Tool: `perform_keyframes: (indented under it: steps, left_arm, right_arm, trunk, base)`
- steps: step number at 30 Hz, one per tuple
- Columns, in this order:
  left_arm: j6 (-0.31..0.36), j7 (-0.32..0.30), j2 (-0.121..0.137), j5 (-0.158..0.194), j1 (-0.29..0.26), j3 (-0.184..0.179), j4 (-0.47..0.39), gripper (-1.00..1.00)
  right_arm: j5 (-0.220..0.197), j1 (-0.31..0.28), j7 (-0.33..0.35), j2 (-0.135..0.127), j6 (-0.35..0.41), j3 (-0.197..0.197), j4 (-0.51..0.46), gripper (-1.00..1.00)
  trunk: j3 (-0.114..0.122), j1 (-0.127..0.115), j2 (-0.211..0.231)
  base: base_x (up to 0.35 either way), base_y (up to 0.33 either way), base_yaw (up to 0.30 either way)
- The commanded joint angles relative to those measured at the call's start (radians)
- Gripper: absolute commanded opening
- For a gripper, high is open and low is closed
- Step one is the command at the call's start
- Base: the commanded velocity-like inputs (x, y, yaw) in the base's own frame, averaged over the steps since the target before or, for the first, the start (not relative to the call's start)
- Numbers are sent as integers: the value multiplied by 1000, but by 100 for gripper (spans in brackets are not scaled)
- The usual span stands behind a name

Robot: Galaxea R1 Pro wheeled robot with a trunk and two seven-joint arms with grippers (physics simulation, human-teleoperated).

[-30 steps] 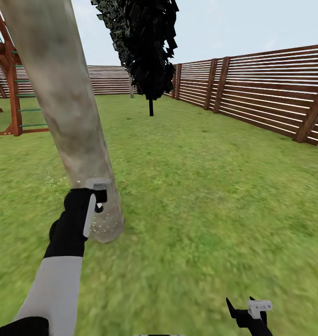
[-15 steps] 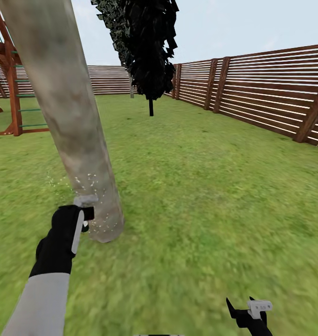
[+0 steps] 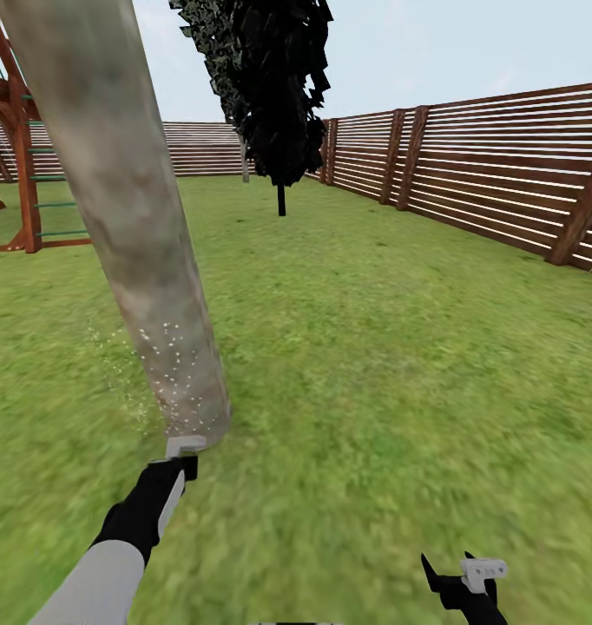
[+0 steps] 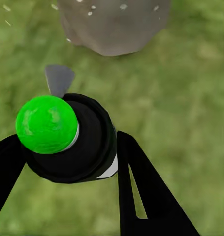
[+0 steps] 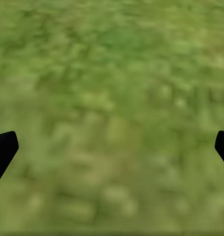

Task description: In the garden, pick up the pesticide atomizer on the floor and spray pesticide onto both trees until each tree trunk is fully covered.

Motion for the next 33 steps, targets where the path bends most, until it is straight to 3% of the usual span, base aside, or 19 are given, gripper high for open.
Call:
perform_keyframes:
  steps: [1,7,20,33]
  left_arm:
    - [-5,1,0,-3,0,0,3,-100]
    - [-7,5,5,-4,2,-1,6,-100]
    - [-13,6,-4,3,2,-1,20,-100]
    - [-12,6,-4,3,2,-1,28,-100]
  right_arm:
    - [0,0,0,0,0,0,0,100]
    - [-2,0,0,-2,1,0,0,100]
    - [0,0,0,0,0,0,0,100]
    - [0,0,0,-1,0,0,0,100]
  trunk:
    - [0,0,0]
    - [0,0,0]
    - [0,0,0]
    - [0,0,0]
  base:
    - [0,0,0]
    - [17,-188,9]
    - [110,-272,261]
    - [112,-272,89]
